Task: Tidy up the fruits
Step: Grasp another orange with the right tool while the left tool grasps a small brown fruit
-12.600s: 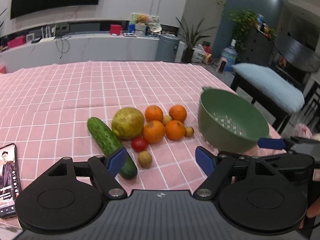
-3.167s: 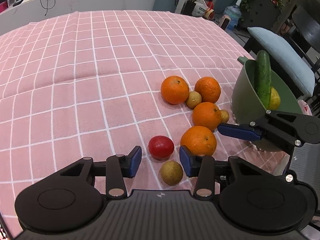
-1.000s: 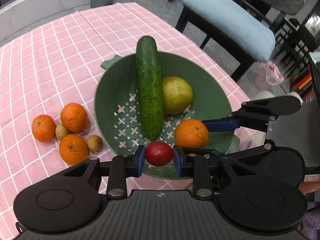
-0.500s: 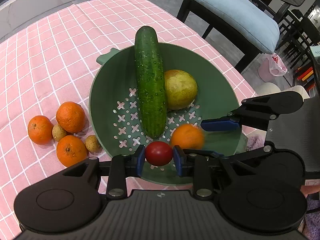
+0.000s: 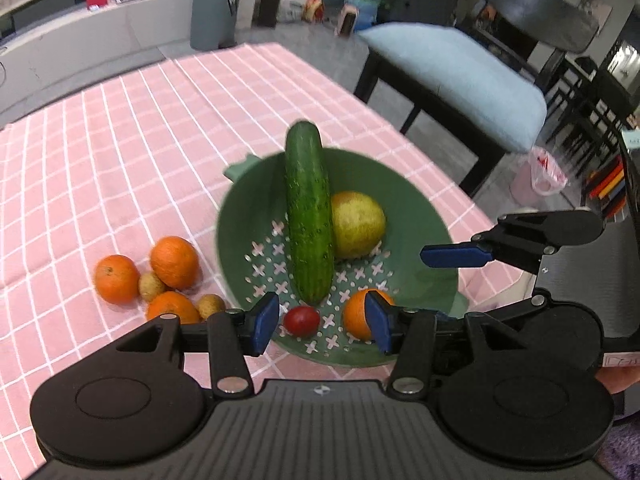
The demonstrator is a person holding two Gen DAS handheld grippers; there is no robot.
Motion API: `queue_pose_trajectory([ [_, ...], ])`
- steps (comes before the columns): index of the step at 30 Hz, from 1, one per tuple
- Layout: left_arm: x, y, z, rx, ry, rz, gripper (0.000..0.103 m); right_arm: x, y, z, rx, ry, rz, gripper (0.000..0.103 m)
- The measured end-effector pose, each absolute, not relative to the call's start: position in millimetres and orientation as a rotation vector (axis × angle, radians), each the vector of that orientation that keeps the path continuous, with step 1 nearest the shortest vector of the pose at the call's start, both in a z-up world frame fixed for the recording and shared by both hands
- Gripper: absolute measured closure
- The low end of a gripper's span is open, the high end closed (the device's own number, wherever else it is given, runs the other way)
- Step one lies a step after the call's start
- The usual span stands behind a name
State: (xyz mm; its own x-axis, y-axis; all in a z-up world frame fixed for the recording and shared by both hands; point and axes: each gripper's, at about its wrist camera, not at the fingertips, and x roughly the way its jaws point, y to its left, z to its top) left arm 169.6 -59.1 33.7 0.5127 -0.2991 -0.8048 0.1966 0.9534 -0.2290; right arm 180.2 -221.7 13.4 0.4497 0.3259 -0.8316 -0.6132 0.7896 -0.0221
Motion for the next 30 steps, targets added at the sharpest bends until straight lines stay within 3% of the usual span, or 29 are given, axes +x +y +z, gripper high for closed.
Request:
queue_pose_trajectory([
  [17, 109, 14, 46, -0.057, 0.879, -0.14, 0.045, 115, -166, 36, -0.291, 0.67, 0.664, 0.048],
  [30, 89, 51, -1, -0.134, 0.961, -0.113, 0.045, 89, -113, 3, -0.49, 0.641, 0.776, 0.068],
])
